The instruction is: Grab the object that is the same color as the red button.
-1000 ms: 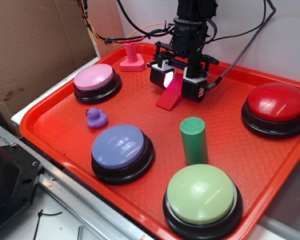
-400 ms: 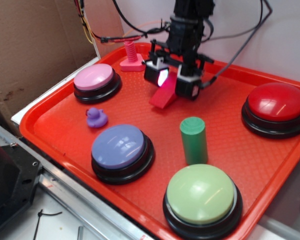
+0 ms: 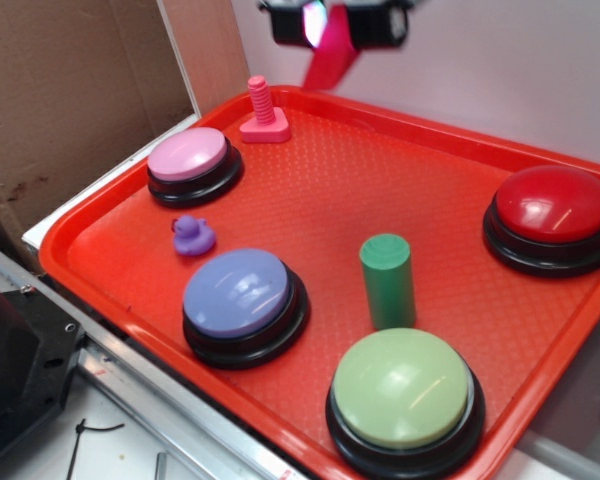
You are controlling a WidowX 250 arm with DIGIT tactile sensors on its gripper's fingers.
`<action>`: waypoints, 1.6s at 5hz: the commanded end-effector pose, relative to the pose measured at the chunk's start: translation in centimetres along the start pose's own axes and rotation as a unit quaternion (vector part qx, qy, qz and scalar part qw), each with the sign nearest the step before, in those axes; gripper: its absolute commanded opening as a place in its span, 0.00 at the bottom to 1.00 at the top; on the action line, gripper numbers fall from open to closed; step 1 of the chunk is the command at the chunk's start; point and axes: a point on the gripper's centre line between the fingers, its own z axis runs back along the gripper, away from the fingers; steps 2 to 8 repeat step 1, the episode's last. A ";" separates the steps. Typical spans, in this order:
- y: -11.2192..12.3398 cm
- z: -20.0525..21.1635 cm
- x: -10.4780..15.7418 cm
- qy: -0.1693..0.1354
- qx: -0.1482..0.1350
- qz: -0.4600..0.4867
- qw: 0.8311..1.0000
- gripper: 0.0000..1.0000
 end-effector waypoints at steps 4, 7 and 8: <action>-0.4 10.8 -3.6 -0.113 0.063 -0.053 0.990 0.00; -0.4 10.8 -3.6 -0.113 0.063 -0.053 0.990 0.00; -0.4 10.8 -3.6 -0.113 0.063 -0.053 0.990 0.00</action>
